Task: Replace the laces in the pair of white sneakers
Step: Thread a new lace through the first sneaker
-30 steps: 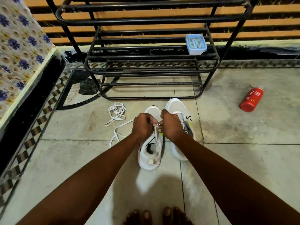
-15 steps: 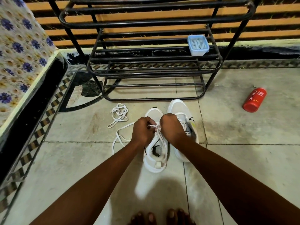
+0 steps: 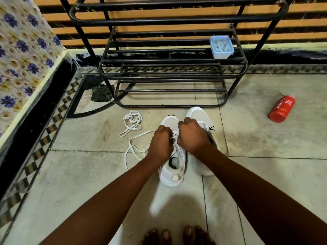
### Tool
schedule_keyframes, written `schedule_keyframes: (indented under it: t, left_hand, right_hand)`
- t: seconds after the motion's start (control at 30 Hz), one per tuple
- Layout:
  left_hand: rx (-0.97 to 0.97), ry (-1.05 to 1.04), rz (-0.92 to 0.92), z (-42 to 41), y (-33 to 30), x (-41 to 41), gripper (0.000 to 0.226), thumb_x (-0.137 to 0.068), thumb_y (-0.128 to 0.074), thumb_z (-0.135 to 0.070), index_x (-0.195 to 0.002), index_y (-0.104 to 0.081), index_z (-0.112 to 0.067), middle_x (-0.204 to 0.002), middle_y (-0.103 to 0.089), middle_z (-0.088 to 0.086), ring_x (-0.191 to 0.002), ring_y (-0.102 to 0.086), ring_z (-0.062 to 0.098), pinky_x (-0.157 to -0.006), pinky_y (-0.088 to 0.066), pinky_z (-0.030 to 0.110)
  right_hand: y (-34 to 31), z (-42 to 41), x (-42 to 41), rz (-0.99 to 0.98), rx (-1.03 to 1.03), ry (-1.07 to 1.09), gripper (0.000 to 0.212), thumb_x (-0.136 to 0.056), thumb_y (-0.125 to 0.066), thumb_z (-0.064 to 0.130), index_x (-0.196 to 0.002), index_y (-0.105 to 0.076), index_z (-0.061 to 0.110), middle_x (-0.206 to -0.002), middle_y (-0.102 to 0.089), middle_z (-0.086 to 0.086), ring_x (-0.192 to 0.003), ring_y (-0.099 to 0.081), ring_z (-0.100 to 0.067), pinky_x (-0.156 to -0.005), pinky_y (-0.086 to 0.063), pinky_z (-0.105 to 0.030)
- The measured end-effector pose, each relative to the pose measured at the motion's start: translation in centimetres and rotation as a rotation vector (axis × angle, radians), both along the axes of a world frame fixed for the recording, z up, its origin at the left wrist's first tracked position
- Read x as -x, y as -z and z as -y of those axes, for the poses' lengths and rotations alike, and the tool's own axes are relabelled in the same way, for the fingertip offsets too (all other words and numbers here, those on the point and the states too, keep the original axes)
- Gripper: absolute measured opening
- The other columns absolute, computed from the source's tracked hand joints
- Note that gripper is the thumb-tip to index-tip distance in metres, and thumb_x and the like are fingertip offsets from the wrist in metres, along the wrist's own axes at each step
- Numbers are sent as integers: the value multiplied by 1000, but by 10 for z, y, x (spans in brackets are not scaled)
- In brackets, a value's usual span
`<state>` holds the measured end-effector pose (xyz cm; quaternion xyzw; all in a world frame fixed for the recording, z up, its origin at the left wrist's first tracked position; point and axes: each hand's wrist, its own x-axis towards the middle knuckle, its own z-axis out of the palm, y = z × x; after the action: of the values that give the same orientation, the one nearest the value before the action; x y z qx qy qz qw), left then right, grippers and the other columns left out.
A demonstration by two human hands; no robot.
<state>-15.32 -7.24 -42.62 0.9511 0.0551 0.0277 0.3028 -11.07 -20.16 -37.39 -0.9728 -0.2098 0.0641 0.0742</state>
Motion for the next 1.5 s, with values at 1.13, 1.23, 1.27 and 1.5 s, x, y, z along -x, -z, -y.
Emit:
schedule_keyframes:
  t: [1.13, 1.23, 1.27, 1.5]
  left_hand:
    - [-351, -121, -69, 3, 0, 11, 35, -78, -67, -17, -111, -67, -30, -119, -55, -11, -121, -53, 12, -100, -25, 51]
    - [-334, -127, -77, 4, 0, 10, 34, -75, -67, -16, -107, -67, -30, -117, -55, -12, -119, -53, 12, -96, -24, 49]
    - [-333, -122, -76, 3, 0, 10, 34, -74, -67, -16, -106, -67, -30, -116, -55, -12, -119, -53, 12, -96, -24, 49]
    - [-337, -106, -72, 1, -1, 12, 35, -79, -62, -16, -110, -65, -30, -119, -54, -12, -121, -52, 11, -97, -25, 48]
  right_hand:
    - [-68, 39, -56, 8, 478, -614, 15, -92, -59, 14, -106, -62, 9, -115, -52, -10, -96, -63, -34, -62, -39, -36]
    - [-60, 44, -53, -29, 288, -498, 23, -99, -56, 33, -105, -64, 13, -105, -51, -6, -100, -61, -31, -67, -44, -36]
    - [-60, 46, -53, -82, 293, -476, 24, -98, -58, 35, -105, -64, 13, -103, -51, -6, -102, -60, -30, -69, -44, -35]
    - [-63, 40, -41, 204, 172, -489, 18, -90, -51, 8, -101, -64, 13, -112, -51, -4, -104, -56, -29, -60, -39, -35]
